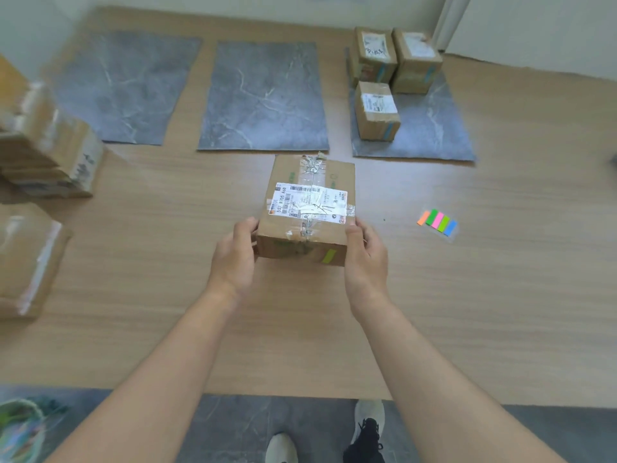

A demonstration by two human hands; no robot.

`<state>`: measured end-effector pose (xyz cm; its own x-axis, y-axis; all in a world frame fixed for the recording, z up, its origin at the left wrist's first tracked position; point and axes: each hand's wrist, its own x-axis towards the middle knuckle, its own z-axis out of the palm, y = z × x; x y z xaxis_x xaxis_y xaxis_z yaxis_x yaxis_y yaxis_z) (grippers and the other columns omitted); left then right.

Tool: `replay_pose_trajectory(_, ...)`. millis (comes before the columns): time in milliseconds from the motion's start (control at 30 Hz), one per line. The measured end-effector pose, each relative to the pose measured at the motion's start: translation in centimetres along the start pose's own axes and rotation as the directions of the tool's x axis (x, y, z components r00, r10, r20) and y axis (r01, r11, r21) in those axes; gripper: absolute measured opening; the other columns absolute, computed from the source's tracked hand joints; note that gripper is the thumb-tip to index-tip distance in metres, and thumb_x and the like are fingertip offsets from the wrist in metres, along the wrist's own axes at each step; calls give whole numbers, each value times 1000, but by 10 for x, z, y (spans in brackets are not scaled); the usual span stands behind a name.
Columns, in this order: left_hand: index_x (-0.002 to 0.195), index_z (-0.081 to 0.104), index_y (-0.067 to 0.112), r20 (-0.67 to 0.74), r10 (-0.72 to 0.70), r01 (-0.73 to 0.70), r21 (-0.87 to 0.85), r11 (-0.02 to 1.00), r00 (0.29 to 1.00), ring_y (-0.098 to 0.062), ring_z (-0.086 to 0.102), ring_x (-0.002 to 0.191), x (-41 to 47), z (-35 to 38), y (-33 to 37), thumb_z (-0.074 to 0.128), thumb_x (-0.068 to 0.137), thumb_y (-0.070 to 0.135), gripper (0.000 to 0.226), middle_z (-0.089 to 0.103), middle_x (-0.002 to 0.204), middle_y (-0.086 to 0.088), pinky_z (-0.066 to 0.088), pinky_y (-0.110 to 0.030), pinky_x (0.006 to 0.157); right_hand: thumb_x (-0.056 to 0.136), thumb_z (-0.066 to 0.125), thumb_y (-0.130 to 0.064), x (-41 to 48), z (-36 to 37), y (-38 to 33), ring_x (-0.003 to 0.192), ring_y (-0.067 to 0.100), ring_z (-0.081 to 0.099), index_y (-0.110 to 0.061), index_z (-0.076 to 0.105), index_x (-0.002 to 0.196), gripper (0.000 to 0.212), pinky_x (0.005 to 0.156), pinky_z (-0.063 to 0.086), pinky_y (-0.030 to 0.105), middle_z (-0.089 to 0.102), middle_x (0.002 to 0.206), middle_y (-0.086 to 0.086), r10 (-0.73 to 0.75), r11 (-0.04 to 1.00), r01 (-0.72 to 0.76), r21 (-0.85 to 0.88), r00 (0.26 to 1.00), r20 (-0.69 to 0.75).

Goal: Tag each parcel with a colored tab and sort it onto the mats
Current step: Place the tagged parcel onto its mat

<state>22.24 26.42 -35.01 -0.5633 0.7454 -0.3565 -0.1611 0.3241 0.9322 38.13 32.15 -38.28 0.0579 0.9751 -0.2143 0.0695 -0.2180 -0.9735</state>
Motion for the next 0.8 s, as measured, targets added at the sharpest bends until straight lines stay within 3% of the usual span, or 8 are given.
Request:
replay_pose_trajectory(67, 72, 75, 26, 2, 22, -22, -28, 999, 1000, -12, 64, 80, 3, -5, 22, 41, 99, 34, 44, 72, 72, 14, 50, -30, 85, 87, 58, -50, 2, 8, -22, 103, 9, 69, -37, 72, 97, 22, 91, 54, 32, 75, 108, -10, -12, 1000, 12, 11, 1000, -5)
replay_pose_trajectory(167, 66, 77, 32, 12, 69, -69, -28, 997, 998, -12, 65, 82, 10, -7, 53, 39, 100, 32, 51, 73, 73, 16, 50, -29, 87, 96, 59, -39, 8, 19, -52, 101, 8, 70, -32, 70, 107, 17, 85, 54, 28, 75, 110, -6, -4, 998, 3, 58, 1000, 11)
replay_pose_trajectory(267, 65, 77, 36, 9, 106, -105, -12, 994, 994, -11, 65, 80, 25, -3, 81, 40, 97, 37, 49, 73, 75, 14, 50, -33, 89, 91, 57, -45, 27, 28, -76, 103, 8, 69, -31, 68, 114, 29, 87, 54, 30, 74, 111, -8, -15, 998, 13, 60, 1000, 22)
replay_pose_trajectory(400, 71, 76, 32, 16, 139, -139, 5, 990, 990, -12, 63, 82, 60, 16, 108, 41, 94, 40, 43, 73, 80, 12, 49, -35, 87, 89, 54, -48, 66, 34, -102, 104, 8, 68, -38, 66, 111, 27, 91, 54, 34, 74, 106, -12, -17, 1000, 16, 20, 999, 51)
replay_pose_trajectory(533, 74, 74, 29, -10, 131, -130, 8, 991, 991, -6, 63, 80, 105, 47, 124, 41, 98, 35, 42, 74, 79, 16, 46, -30, 85, 97, 54, -41, 127, 38, -119, 100, 11, 65, -43, 59, 99, 6, 89, 51, 34, 70, 101, -12, 24, 1000, -22, -18, 992, 126)
replay_pose_trajectory(633, 68, 77, 39, -4, 121, -121, 35, 992, 993, -4, 62, 79, 141, 69, 133, 39, 100, 32, 50, 73, 77, 20, 46, -31, 88, 101, 51, -35, 176, 48, -130, 92, 3, 58, -47, 53, 93, 15, 81, 45, 25, 63, 97, -17, 33, 998, -23, -52, 980, 197)
replay_pose_trajectory(733, 71, 77, 32, -16, 54, -54, 7, 999, 998, -2, 63, 77, 185, 82, 141, 40, 100, 29, 48, 73, 74, 20, 48, -34, 95, 101, 50, -34, 221, 69, -133, 98, 0, 59, -46, 56, 103, 14, 81, 44, 23, 65, 103, -20, 60, 995, -41, -87, 969, 240)
replay_pose_trajectory(800, 79, 74, 28, -5, 23, -23, -2, 1000, 1000, -7, 63, 86, 216, 87, 145, 41, 100, 30, 40, 73, 76, 19, 47, -36, 102, 99, 51, -36, 249, 86, -131, 107, 3, 60, -44, 57, 114, 17, 88, 46, 27, 67, 111, -18, 69, 993, -43, -111, 968, 241)
